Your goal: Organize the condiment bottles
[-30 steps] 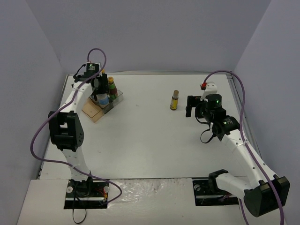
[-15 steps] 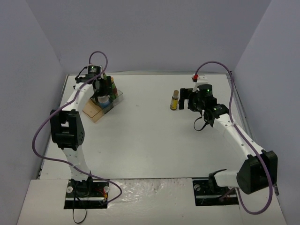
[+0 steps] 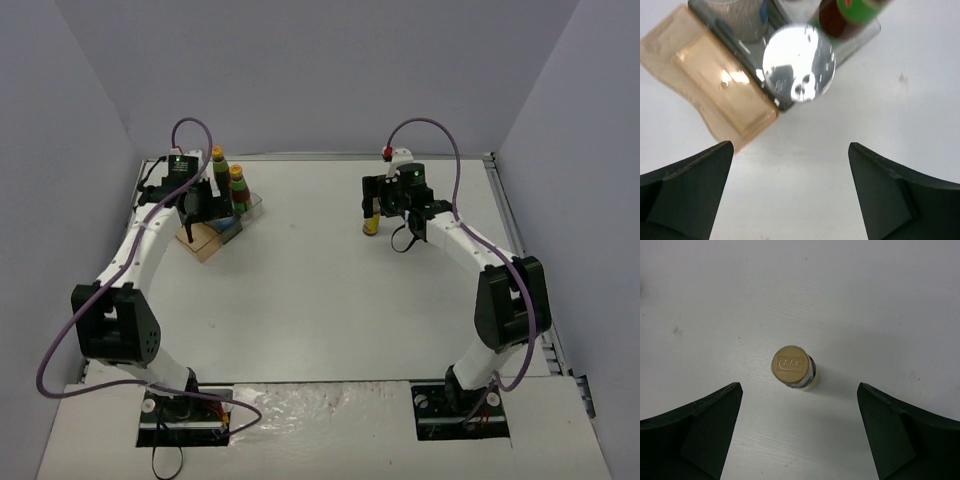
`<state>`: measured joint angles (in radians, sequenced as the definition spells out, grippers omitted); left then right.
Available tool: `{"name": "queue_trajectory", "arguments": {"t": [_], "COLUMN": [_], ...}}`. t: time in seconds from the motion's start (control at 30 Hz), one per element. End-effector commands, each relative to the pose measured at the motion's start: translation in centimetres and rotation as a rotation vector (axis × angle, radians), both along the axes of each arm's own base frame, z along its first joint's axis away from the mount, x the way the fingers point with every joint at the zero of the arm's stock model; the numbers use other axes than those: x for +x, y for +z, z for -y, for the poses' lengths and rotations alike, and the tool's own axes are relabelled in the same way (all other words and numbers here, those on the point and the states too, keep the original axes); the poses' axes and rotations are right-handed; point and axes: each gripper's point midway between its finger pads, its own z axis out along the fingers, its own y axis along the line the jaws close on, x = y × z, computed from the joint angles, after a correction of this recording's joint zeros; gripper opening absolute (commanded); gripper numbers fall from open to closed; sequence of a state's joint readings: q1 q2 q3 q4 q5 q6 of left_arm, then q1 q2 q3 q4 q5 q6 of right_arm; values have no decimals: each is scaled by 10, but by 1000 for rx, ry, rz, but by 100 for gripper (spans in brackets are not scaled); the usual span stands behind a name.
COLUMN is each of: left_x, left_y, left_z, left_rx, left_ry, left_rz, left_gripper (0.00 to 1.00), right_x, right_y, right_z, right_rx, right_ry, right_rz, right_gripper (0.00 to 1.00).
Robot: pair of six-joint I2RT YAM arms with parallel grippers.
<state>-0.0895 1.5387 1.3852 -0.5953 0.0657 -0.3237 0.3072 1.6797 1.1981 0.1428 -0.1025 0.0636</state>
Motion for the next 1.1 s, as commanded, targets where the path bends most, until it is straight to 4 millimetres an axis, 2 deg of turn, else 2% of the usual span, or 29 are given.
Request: {"name": "queue_trajectory", "arguments": {"t": [0.0, 0.1, 0.17, 0.27, 0.33, 0.43, 0.5, 0.63, 0.9, 1.07], "left_x": [-36, -64, -82, -97, -106, -115, -117, -115, -112, -115], "left_y": [19, 12, 3, -2, -4, -1, -2, 1, 4, 9], "left_z": [3, 6, 6, 9, 10, 13, 15, 20, 28, 36], "left_rx": [-31, -38, -46, -57, -58, -70, -76, -90, -109, -124], "left_ry": [-30, -67, -77, -102, -115, -138, -152, -177, -216, -242], "left_rz": [78, 95, 103, 130, 152, 204, 224, 252, 277, 292], "left_gripper": [97, 97, 97, 97, 97, 97, 97, 97, 97, 97], "right_x": [37, 44, 45, 40, 33, 18, 5, -32, -96, -122], "right_y": [19, 10, 4, 4, 3, 8, 10, 13, 5, -11], "right_z": [-19, -24, -26, -34, -45, -65, -83, -131, -218, -249], "right_rx": [-8, -27, -30, -33, -40, -38, -34, 4, 25, 11], "right_ry": [53, 73, 91, 123, 159, 208, 250, 365, 578, 648], "right_rz": [131, 134, 130, 135, 136, 143, 153, 157, 152, 132], "right_gripper": [83, 71, 59, 41, 24, 10, 4, 0, 2, 10]}}
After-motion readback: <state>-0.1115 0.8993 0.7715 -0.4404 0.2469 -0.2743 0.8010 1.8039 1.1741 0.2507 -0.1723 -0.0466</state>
